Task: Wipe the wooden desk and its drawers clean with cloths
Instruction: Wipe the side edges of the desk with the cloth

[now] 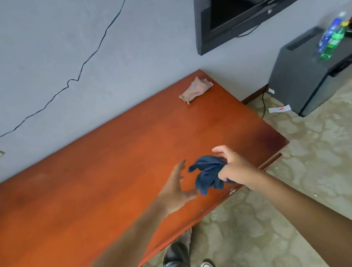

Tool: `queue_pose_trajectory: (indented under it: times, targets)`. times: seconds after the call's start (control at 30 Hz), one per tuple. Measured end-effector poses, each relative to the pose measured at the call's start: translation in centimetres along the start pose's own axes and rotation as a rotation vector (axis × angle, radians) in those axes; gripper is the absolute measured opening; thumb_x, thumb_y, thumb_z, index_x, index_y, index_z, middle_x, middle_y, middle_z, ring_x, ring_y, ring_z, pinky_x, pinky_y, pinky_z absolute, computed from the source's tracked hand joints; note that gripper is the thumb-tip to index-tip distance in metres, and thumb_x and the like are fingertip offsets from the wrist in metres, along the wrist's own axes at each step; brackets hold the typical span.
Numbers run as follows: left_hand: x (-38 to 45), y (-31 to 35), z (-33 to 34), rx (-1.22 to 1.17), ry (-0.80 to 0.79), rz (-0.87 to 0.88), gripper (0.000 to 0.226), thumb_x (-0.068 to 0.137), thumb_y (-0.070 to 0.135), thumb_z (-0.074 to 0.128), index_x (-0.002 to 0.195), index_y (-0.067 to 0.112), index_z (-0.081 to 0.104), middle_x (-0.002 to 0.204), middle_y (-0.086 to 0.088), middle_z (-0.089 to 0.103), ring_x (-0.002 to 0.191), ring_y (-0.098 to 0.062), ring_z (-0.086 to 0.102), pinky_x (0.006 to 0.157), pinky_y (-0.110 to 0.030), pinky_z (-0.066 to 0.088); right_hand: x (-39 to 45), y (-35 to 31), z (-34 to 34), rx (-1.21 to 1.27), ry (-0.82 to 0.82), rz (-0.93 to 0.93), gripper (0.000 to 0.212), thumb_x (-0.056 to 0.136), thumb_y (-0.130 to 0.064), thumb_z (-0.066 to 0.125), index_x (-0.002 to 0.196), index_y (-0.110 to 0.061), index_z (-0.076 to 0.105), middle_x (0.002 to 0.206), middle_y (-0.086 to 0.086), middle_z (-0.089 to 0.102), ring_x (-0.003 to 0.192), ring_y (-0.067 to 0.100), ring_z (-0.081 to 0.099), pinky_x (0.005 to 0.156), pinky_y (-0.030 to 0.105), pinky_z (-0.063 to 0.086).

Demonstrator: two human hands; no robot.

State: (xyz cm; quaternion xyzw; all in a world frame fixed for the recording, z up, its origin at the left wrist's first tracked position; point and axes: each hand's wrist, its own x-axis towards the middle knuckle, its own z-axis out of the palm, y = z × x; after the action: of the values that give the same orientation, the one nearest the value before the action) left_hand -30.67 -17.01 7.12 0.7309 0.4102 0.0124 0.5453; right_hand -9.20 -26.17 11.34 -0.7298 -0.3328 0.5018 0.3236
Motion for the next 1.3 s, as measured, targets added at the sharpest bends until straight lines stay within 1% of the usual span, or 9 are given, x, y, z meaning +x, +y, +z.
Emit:
queue_pose_trajectory:
  times: [0.1,0.2,0.33,0.47,0.63,0.8,1.13,1.23,1.3]
  targets:
    - [2.3,3.0,0.5,-0.168,-0.113,0.05,0.098,0.085,0.008,0.085,0.161,0.031,0.028,0.152,0.013,0.046,0.135,-0.003,0.046,0.104,-0.026,0.037,0.4,-1.1,-2.6,0.18,-0.158,0.018,0.065,0.066,0.015,0.05,0.124,-0.013,0.058,0.12,0.007,0.065,0.101,0.027,0.065,0.073,0.039,0.052]
    - [4.7,4.5,0.2,-0.285,-0.17,0.089,0.054,0.087,0.008,0.083,0.137,0.01,0.061,0.113,0.006,0.076,0.103,-0.006,0.07,0.088,-0.02,0.051,1.9,-1.9,-4.6,0.259,-0.288,0.02,0.06,0.062,0.013,0.049,0.116,-0.005,0.067,0.098,0.015,0.067,0.084,0.027,0.063,0.065,0.037,0.048]
    - [9.4,4.0,-0.4,-0.35,0.032,0.052,0.016,0.096,0.02,0.073,0.102,0.006,0.072,0.063,0.015,0.063,0.057,-0.003,0.053,0.06,-0.025,0.041,5.3,-1.8,-7.1,-0.023,0.076,-0.034,0.049,0.071,0.015,0.052,0.098,-0.019,0.075,0.073,-0.002,0.068,0.065,0.02,0.059,0.056,0.032,0.05]
    - [12.5,5.7,0.5,-0.571,0.059,0.016,0.036,0.095,0.042,0.071,0.11,0.01,0.076,0.087,-0.007,0.072,0.075,-0.021,0.063,0.068,-0.037,0.046,7.3,-2.1,-10.0,-0.004,0.045,-0.011,0.046,0.079,-0.001,0.072,0.116,-0.026,0.066,0.104,-0.007,0.073,0.097,0.01,0.07,0.076,0.024,0.053]
    - [16.4,9.3,0.9,-0.765,-0.103,-0.021,0.038,0.096,0.037,0.073,0.128,0.017,0.07,0.123,-0.013,0.074,0.114,-0.036,0.07,0.099,-0.053,0.056,11.1,-2.3,-13.4,-0.14,0.034,0.002,0.035,0.082,-0.024,0.083,0.11,-0.023,0.062,0.104,-0.005,0.071,0.094,0.01,0.069,0.071,0.023,0.051]
    - [18.5,10.4,0.5,-0.667,-0.021,-0.068,0.023,0.101,0.022,0.069,0.122,0.013,0.071,0.11,-0.013,0.078,0.105,-0.035,0.074,0.096,-0.044,0.06,13.6,-2.5,-17.1,-0.005,-0.09,0.057,0.022,0.092,-0.035,0.075,0.112,-0.026,0.073,0.097,-0.005,0.076,0.079,0.004,0.068,0.067,0.026,0.049]
    - [24.6,13.6,0.1,-0.827,0.184,-0.13,0.038,0.104,0.034,0.061,0.106,-0.001,0.075,0.094,-0.019,0.076,0.086,-0.024,0.071,0.09,-0.039,0.06,24.5,-5.7,-23.7,0.302,-0.304,0.018,0.025,0.09,-0.014,0.073,0.115,-0.015,0.075,0.118,0.012,0.074,0.11,0.029,0.071,0.091,0.045,0.055]
    - [28.9,14.2,0.7,-0.421,0.391,-0.343,0.04,0.102,0.046,0.06,0.094,0.008,0.07,0.085,-0.005,0.07,0.075,-0.016,0.063,0.075,-0.039,0.052,30.8,-5.7,-24.9,-0.001,-0.136,0.014,0.035,0.092,-0.025,0.072,0.127,-0.021,0.067,0.118,0.005,0.072,0.104,0.022,0.07,0.085,0.038,0.055]
    - [31.5,13.6,1.8,0.126,0.43,-0.55,0.042,0.098,0.046,0.054,0.129,0.016,0.06,0.124,-0.003,0.062,0.111,-0.021,0.06,0.093,-0.043,0.049,34.3,-4.4,-25.3,-0.475,-0.033,0.011,0.053,0.091,-0.032,0.067,0.143,-0.022,0.055,0.129,0.004,0.065,0.111,0.023,0.065,0.086,0.034,0.051]
